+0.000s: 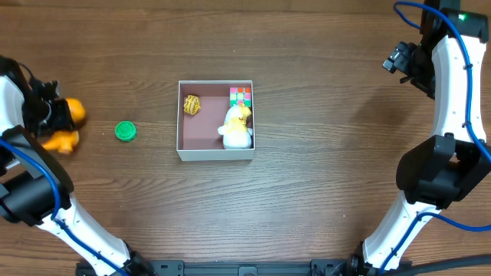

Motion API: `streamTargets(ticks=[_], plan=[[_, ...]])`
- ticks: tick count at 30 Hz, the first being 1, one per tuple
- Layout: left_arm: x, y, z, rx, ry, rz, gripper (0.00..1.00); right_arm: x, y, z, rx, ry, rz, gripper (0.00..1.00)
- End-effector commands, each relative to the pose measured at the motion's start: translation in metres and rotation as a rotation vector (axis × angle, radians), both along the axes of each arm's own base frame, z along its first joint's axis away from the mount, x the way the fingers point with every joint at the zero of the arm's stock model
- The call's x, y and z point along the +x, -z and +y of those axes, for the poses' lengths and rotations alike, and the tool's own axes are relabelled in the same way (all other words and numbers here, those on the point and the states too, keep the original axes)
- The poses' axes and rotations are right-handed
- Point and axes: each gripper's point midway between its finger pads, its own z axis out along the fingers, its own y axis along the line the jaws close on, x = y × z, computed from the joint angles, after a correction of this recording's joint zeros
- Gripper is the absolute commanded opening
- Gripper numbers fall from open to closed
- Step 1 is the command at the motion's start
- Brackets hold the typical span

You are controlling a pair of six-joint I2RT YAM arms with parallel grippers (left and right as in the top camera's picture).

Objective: Pack container
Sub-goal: 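Lift the dinosaur and carry it right over the box with left gripper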

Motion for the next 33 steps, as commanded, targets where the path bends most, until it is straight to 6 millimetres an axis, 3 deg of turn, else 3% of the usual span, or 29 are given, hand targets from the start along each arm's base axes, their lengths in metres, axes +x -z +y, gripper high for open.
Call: streamTargets(ticks=[1, 7, 12, 17, 25, 30, 33], plan=[[0.046, -0.058, -0.017, -0.076, 0.015, -0.180, 0.37, 0.001, -0.003, -0.002, -0.008, 0.006, -0.012, 1.00], [0.074, -0.133, -0.060, -0.161, 0.078, -0.313, 0.33, 0.001, -0.003, -0.002, -0.008, 0.006, -0.012, 1.00], [0.078, -0.159, -0.108, -0.187, 0.138, -0.301, 0.36, 0.001, -0.003, -0.002, -0.008, 0.006, -0.012, 1.00], [0.073, -0.165, -0.173, -0.264, 0.165, -0.227, 0.27, 0.001, -0.003, -0.002, -0.008, 0.006, -0.012, 1.00], [0.063, -0.164, -0.281, -0.311, 0.200, -0.116, 0.30, 0.001, -0.003, -0.002, -0.008, 0.006, -0.012, 1.00], [0.054, -0.159, -0.324, -0.251, 0.196, -0.074, 0.32, 0.001, -0.003, -0.002, -0.008, 0.006, -0.012, 1.00], [0.050, -0.155, -0.336, -0.172, 0.179, -0.066, 0.35, 0.001, -0.003, -0.002, -0.008, 0.006, -0.012, 1.00]])
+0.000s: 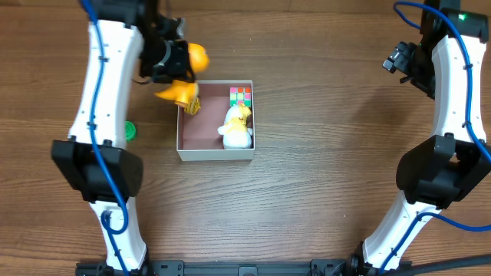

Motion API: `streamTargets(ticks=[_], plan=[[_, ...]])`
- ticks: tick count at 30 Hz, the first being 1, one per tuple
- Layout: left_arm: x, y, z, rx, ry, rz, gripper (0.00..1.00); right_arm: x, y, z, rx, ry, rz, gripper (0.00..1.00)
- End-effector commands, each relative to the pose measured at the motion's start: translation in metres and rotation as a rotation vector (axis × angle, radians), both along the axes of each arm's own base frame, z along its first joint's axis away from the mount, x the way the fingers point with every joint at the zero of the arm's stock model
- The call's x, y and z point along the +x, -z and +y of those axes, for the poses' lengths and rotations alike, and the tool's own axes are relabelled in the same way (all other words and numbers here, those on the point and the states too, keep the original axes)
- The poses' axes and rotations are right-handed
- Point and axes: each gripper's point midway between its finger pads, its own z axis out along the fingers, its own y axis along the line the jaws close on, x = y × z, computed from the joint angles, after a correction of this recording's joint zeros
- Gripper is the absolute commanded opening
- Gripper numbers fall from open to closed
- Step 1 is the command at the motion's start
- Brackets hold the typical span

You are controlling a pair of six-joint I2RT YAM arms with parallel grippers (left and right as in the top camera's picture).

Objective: Pack container
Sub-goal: 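Lift the dinosaur and carry it right over the box with left gripper, then lower the dinosaur into the box beside the duck and release it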

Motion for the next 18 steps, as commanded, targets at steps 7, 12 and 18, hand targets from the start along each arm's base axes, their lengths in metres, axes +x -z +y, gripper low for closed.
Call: streamTargets(ticks=[7, 12, 18], plan=[[-0.014, -0.001, -0.042, 0.169, -0.078, -0.010, 0.37, 0.000, -0.003, -0.001, -0.007, 0.007, -0.011, 1.00], [-0.018, 0.004, -0.044, 0.263, -0.127, -0.019, 0.42, 0.000, -0.003, -0.001, -0.007, 0.006, -0.011, 1.00], [-0.029, 0.026, -0.041, 0.298, -0.134, 0.053, 0.40, 0.000, -0.003, -0.001, -0.007, 0.006, -0.011, 1.00]])
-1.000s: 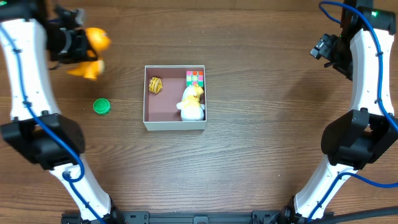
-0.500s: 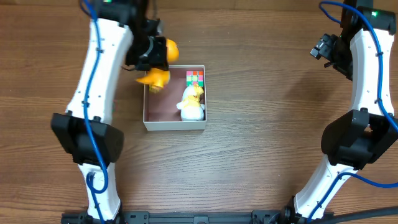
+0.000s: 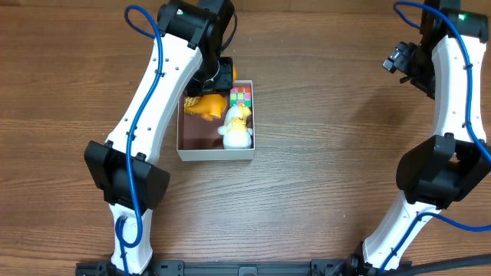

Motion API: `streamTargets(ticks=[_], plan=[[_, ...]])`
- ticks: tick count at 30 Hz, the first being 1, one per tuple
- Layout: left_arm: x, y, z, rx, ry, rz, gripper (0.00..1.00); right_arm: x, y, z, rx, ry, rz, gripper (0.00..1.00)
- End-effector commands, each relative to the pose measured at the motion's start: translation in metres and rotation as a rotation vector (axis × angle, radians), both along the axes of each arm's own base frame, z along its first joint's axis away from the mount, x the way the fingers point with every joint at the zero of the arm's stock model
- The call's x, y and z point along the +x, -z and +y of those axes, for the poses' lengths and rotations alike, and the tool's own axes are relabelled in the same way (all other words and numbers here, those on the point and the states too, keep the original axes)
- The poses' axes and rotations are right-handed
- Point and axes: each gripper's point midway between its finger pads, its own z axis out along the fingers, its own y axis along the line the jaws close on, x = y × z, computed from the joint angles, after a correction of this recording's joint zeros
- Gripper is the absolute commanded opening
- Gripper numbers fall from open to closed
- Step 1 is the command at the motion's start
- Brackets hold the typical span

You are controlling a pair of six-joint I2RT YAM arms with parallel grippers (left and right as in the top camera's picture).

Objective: Pack container
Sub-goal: 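Lower the dinosaur into the box beside the duck and release it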

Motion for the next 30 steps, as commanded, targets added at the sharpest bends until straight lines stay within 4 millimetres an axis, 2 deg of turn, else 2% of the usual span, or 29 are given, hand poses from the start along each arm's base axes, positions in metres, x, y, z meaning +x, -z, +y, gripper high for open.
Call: streamTargets(ticks=[1, 8, 12, 15, 30], plan=[[-0.005, 0.018, 0.010, 0.058, -0.056, 0.044, 0.40, 0.000, -0.003, -0.001, -0.007, 0.007, -0.011, 1.00], [-0.010, 0.057, 0.003, 0.032, -0.068, 0.107, 0.38, 0.000, -0.003, -0.001, -0.007, 0.007, -0.011, 1.00], [-0.011, 0.070, 0.001, 0.026, -0.067, 0.124, 0.38, 0.000, -0.003, -0.001, -0.007, 0.006, -0.011, 1.00], [-0.011, 0.076, 0.001, 0.026, -0.072, 0.125, 0.44, 0.000, -0.003, -0.001, -0.007, 0.007, -0.011, 1.00], [-0.003, 0.089, -0.002, 0.015, -0.077, 0.099, 0.44, 0.000, -0.003, -0.001, -0.007, 0.007, -0.011, 1.00]])
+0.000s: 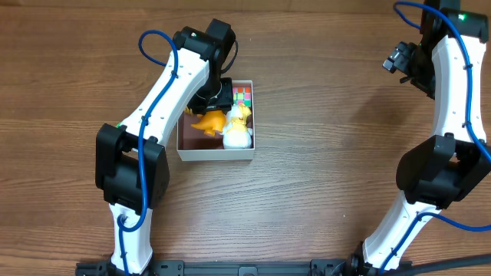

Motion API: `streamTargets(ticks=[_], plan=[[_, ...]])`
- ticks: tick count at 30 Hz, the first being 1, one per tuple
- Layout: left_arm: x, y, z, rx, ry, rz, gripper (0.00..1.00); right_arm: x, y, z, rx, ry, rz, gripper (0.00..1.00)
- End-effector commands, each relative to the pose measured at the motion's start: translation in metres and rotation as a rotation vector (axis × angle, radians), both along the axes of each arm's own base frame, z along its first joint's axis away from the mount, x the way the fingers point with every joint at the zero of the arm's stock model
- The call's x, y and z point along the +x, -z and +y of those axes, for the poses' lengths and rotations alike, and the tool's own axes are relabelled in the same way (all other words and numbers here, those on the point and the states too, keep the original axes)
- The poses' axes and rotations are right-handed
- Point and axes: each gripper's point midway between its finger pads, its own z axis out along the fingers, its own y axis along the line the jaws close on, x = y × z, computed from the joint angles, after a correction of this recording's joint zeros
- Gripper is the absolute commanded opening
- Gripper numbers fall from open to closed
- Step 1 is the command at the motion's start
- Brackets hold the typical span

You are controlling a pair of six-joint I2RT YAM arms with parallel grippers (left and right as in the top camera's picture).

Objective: Pack container
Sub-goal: 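Lower the dinosaur into the box beside the duck and release it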

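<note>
A white open box [182,142] with a brown floor stands mid-table. Inside it are a colourful cube [242,95] at the far right, a white and yellow plush [238,132] at the near right, and a small gold object [189,111] at the left. My left gripper [212,107] reaches down into the box from the far side and is shut on an orange toy [208,121], which hangs low over the box's middle. My right gripper [394,60] is raised at the far right, away from the box; its jaws are too small to read.
The left arm [165,84] stretches across the table left of the box and covers that area. The right arm [453,92] runs along the right edge. Bare wooden table [322,169] surrounds the box.
My left gripper has moved a little toward the near side and lower in the box, carrying the orange toy from the far left part to the middle. The right arm has not moved.
My left gripper held the orange toy at the far left of the table, near a green disc. It was then above the box's far left corner with the toy, then inside the box's far part, and now holds it low over the box's middle.
</note>
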Motion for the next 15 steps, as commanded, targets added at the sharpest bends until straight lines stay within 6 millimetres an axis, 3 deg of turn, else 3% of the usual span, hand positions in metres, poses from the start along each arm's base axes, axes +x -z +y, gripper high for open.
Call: streamTargets(ticks=[1, 8, 9, 10, 11, 15], plan=[[-0.002, 0.003, -0.002, -0.011, -0.019, 0.012, 0.44, 0.001, -0.003, -0.001, -0.007, 0.006, -0.012, 1.00], [-0.009, 0.016, 0.001, 0.001, -0.020, 0.042, 0.63, 0.001, -0.003, -0.001, -0.007, 0.006, -0.012, 1.00], [-0.010, 0.016, 0.001, 0.002, -0.020, 0.044, 0.70, 0.000, -0.003, -0.001, -0.007, 0.006, -0.011, 1.00], [-0.010, 0.016, 0.001, 0.002, -0.019, 0.044, 0.89, 0.001, -0.003, -0.002, -0.008, 0.006, -0.013, 1.00], [-0.010, 0.016, 0.001, 0.001, -0.020, 0.043, 1.00, 0.001, -0.003, -0.002, -0.008, 0.006, -0.014, 1.00], [-0.007, 0.016, 0.000, -0.004, -0.016, 0.032, 1.00, 0.001, -0.003, -0.002, -0.007, 0.006, -0.014, 1.00]])
